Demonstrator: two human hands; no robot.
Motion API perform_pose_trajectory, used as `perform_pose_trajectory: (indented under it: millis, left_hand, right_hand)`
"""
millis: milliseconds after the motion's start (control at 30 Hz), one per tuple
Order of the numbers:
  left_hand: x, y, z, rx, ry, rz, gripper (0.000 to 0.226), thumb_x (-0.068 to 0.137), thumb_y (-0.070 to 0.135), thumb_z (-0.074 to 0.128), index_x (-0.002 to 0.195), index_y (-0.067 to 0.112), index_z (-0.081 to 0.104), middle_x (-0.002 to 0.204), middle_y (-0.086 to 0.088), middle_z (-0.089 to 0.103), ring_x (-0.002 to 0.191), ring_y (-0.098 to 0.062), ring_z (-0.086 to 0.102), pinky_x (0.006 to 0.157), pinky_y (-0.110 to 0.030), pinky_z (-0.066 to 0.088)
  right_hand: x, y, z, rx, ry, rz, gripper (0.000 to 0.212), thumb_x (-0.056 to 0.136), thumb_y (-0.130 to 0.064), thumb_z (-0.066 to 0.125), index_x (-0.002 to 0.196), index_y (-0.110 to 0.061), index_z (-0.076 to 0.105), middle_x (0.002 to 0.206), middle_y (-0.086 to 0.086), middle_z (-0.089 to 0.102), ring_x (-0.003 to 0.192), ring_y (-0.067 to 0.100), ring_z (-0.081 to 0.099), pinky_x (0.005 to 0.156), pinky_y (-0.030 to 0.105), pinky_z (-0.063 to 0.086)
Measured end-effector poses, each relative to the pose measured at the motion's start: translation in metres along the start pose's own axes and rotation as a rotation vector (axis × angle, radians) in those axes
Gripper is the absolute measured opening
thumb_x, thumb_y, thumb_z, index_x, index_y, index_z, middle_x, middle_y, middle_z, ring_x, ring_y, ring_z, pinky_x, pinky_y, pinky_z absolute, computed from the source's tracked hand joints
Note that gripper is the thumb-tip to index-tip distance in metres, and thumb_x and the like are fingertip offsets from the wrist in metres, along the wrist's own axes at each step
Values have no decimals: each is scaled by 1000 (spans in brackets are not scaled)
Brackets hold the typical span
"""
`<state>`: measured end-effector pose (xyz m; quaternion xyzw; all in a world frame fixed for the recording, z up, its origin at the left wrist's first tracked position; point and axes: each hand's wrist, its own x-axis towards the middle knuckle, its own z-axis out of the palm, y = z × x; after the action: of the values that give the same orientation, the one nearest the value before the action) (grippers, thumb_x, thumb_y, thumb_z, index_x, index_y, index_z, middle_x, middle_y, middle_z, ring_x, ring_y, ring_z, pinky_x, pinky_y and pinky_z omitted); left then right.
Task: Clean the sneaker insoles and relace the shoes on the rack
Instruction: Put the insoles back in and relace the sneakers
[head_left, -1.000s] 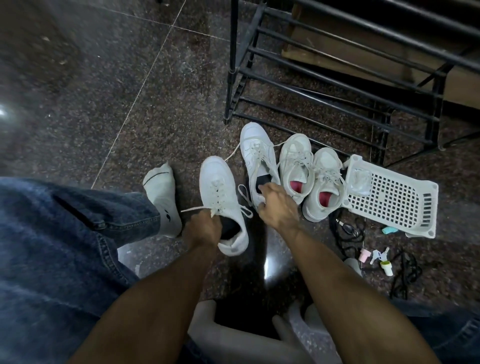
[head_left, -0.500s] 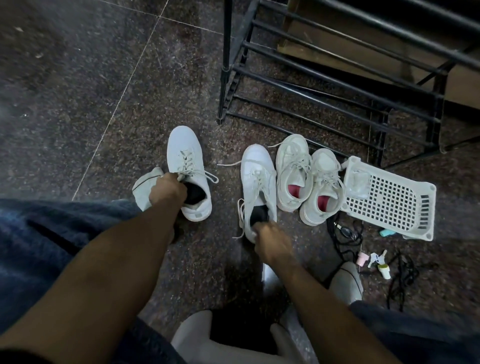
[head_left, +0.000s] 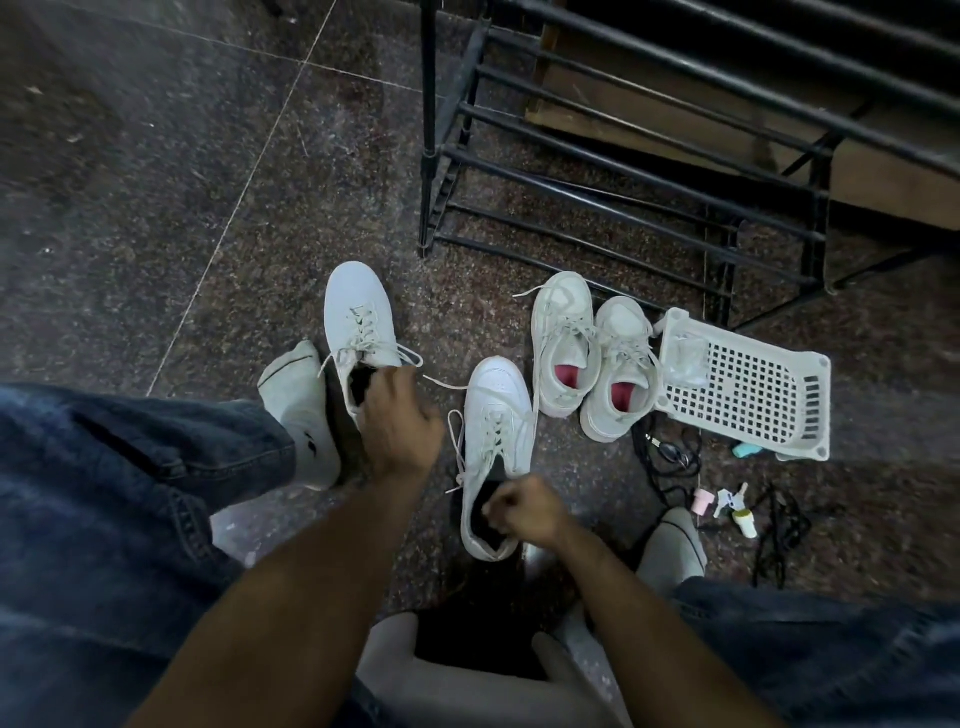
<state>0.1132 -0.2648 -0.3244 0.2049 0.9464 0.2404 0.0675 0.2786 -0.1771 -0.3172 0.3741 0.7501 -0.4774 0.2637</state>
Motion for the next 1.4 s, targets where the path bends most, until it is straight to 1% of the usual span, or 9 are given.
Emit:
perform_pose_trajectory:
  millis: [100, 233, 467, 733, 967, 1067, 1200, 1300, 1400]
  left_hand:
    - [-36, 8, 13, -98, -277, 74, 48, 74, 13, 63, 122, 16, 60, 114, -10, 54, 102, -33, 56, 85, -43, 49]
    - [-61, 5, 27, -129, -837, 10, 49, 88, 16, 58, 136, 15, 51, 139, -5, 46, 126, -26, 50, 101, -35, 43]
    - [-48, 2, 14, 29, -732, -12, 17, 89, 24, 59, 94, 21, 75, 101, -6, 72, 98, -28, 67, 79, -31, 50]
    - [-26, -11, 1, 267, -629, -272, 30, 91, 23, 54, 114, 8, 66, 126, -16, 61, 118, -36, 57, 95, -46, 48]
    - [-29, -12, -7, 203, -627, -340, 36, 89, 37, 55, 106, 8, 68, 121, -16, 64, 113, -37, 59, 93, -42, 49]
    - [-20, -5, -7, -151, -642, -479, 31, 90, 20, 53, 104, -2, 68, 103, -20, 69, 97, -36, 65, 85, -41, 54]
    - [-9, 22, -17, -730, -720, -719, 16, 85, 3, 59, 96, -5, 68, 43, 1, 47, 40, -12, 50, 72, -34, 50]
    - [-9, 45, -31, -853, -826, -668, 16, 86, 6, 61, 101, 6, 68, 46, 4, 35, 41, -11, 34, 76, -37, 57]
    - [-7, 70, -46, -925, -872, -532, 12, 87, 10, 67, 98, 5, 68, 47, 2, 42, 33, -8, 25, 57, -32, 58]
  right_hand:
    - [-1, -9, -21, -56, 335, 4, 23, 84, -13, 59, 97, -28, 71, 100, -3, 72, 93, 19, 66, 87, 36, 53]
    - [-3, -19, -35, -294, 203, -12, 55, 86, -10, 55, 139, -24, 47, 137, 3, 54, 119, 29, 55, 99, 36, 46]
    - [-8, 9, -27, -325, 240, 69, 30, 89, -25, 52, 114, -31, 67, 116, 0, 69, 109, 26, 63, 87, 32, 49]
    - [-18, 39, -60, -447, 284, 235, 15, 88, -35, 60, 99, -33, 71, 113, -3, 69, 107, 25, 63, 88, 31, 46]
    - [-21, 39, -68, -475, 132, 277, 13, 82, -31, 67, 91, -23, 73, 100, 0, 73, 89, 19, 69, 85, 32, 55]
    - [-24, 29, -77, -521, 11, 260, 15, 84, -26, 64, 77, -13, 68, 80, 3, 73, 63, 18, 64, 73, 31, 57]
    - [-37, -1, -94, -368, -175, 220, 21, 91, -14, 56, 72, -9, 64, 60, 5, 64, 40, 14, 54, 46, 22, 47]
    - [-52, -29, -108, -208, -205, 121, 17, 89, -9, 53, 74, -9, 60, 65, 8, 62, 46, 16, 51, 48, 23, 43]
    - [-65, -53, -121, -135, -158, 13, 18, 92, -13, 54, 75, -11, 58, 65, 6, 61, 46, 14, 47, 49, 24, 41]
